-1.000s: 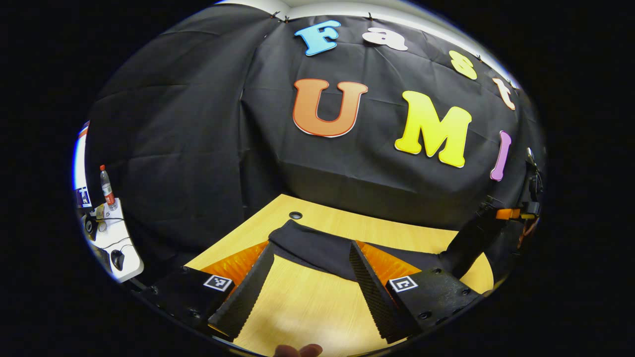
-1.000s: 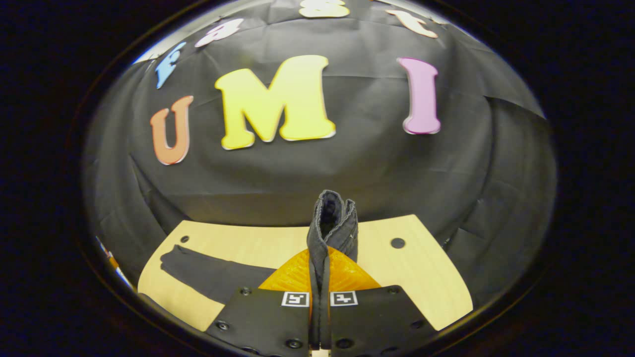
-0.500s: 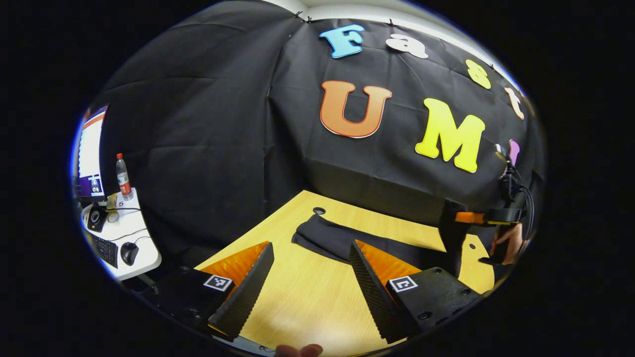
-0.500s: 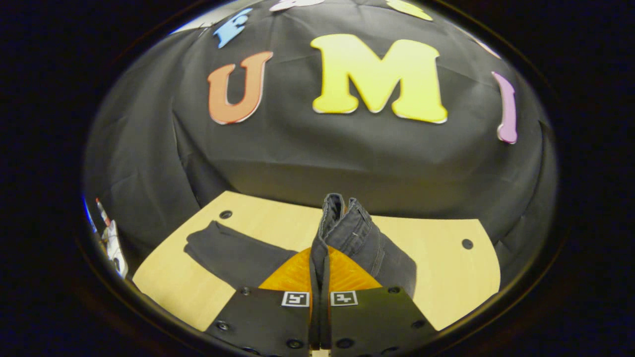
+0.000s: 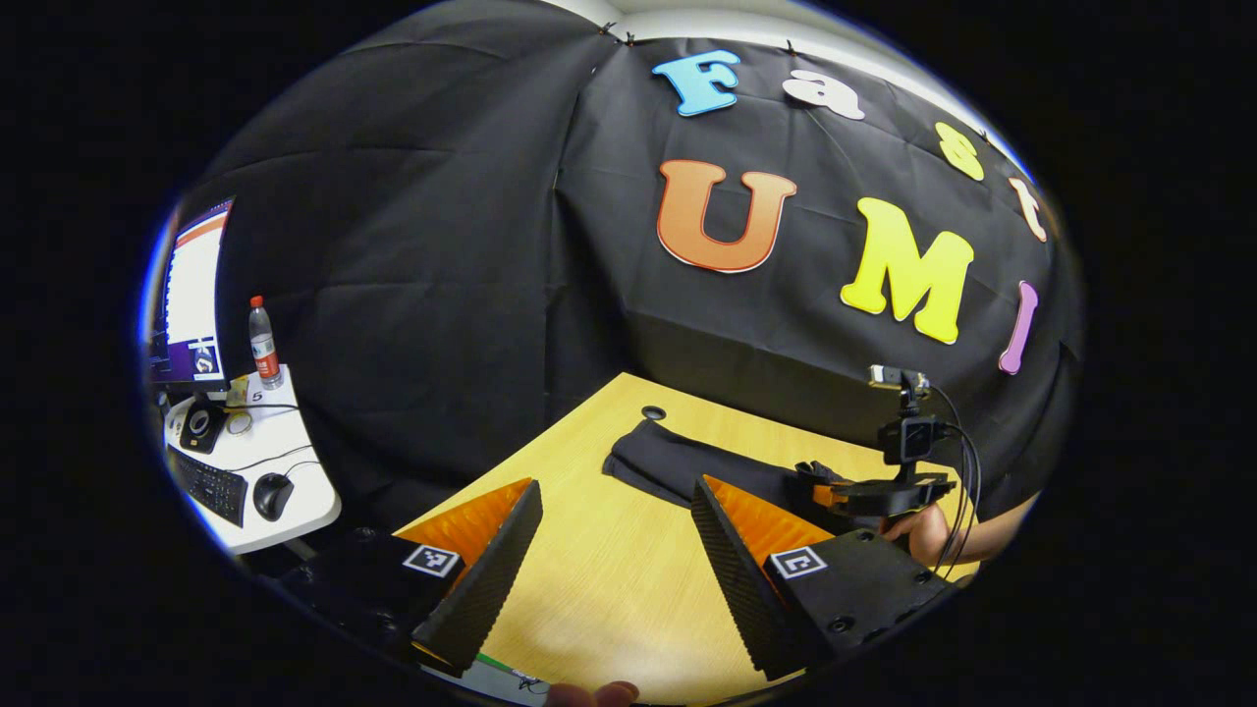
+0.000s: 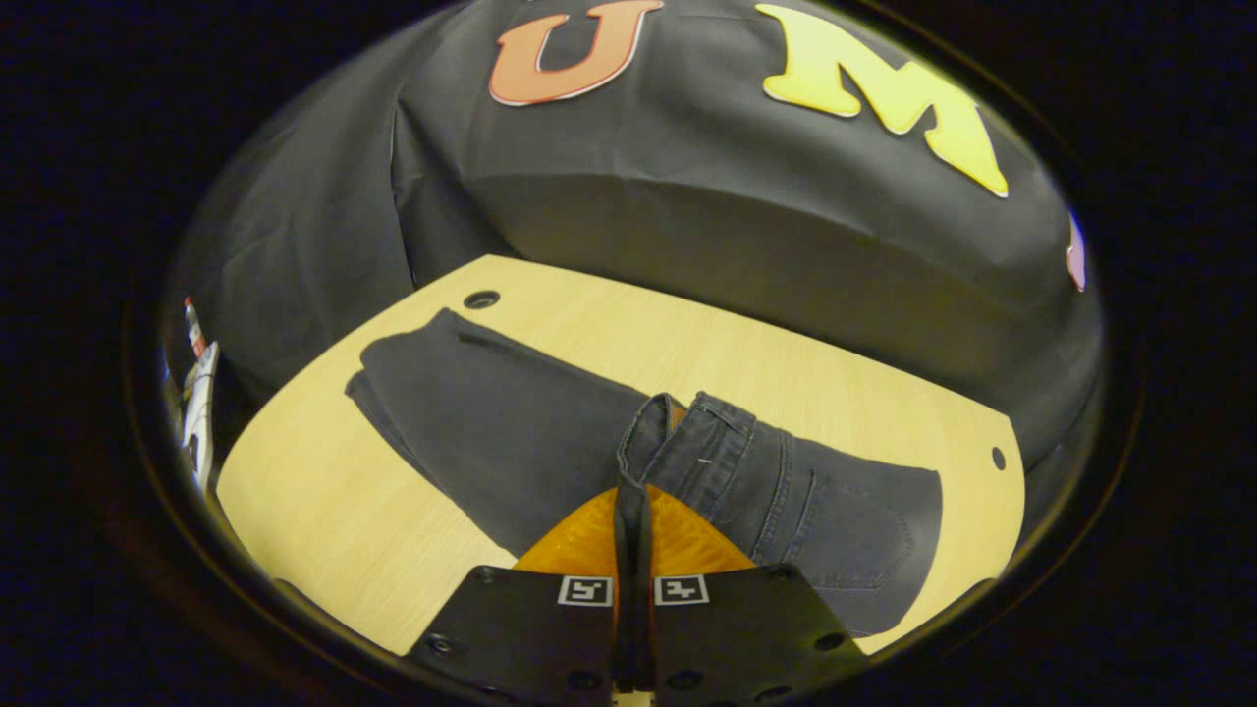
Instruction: Grasp the waist and the cuffs of the jeans and fold them to make the two legs overlap; first hold the waist and fold one-third of the jeans toward the cuffs, then hold the cuffs and fold the remaining one-third in the same direction to finish folding.
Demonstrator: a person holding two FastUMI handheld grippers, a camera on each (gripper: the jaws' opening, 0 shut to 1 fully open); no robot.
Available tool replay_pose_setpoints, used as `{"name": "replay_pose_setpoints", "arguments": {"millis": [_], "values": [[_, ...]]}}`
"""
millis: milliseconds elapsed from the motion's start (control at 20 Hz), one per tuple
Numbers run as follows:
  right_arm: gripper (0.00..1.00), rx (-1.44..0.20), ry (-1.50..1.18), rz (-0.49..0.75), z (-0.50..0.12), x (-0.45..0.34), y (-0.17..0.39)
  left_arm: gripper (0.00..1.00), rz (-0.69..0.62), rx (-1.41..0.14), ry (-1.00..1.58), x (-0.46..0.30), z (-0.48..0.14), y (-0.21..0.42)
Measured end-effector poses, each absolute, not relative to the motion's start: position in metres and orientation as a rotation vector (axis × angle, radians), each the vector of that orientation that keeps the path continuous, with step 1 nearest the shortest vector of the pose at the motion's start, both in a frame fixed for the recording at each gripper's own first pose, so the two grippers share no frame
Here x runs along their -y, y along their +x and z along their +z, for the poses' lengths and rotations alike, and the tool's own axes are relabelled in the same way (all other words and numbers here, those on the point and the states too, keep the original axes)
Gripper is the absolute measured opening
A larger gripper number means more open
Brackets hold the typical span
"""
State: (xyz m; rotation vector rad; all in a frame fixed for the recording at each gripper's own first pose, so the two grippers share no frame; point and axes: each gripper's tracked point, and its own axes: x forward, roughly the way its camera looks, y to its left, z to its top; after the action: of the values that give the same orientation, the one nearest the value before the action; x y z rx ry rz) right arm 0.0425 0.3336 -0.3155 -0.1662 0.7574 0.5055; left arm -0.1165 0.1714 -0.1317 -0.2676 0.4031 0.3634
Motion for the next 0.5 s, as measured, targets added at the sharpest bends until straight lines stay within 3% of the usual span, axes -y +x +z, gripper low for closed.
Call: {"name": "replay_pose_setpoints", "arguments": {"millis": [150,300,350,400,450,500], "values": [[0.00,-0.789,-0.207,0.522,-0.338,-0.345,0.036,0.99,0.381,-0.414,-0.285,-0.178,-0.136,-0.120],[0.13,-0.808,-0.168,0.558,-0.338,-0.353,0.032,0.99,0.390,-0.416,-0.275,-0.187,-0.137,-0.124],[0.14,-0.806,-0.150,0.583,-0.335,-0.358,0.029,0.99,0.392,-0.416,-0.276,-0.189,-0.136,-0.123],[0.25,-0.804,-0.141,0.610,-0.333,-0.364,0.024,0.99,0.392,-0.416,-0.277,-0.191,-0.137,-0.123],[0.25,-0.796,-0.142,0.627,-0.330,-0.367,0.022,0.99,0.392,-0.418,-0.273,-0.193,-0.136,-0.123],[0.36,-0.785,-0.139,0.651,-0.326,-0.371,0.018,0.99,0.393,-0.420,-0.268,-0.196,-0.137,-0.123]]}}
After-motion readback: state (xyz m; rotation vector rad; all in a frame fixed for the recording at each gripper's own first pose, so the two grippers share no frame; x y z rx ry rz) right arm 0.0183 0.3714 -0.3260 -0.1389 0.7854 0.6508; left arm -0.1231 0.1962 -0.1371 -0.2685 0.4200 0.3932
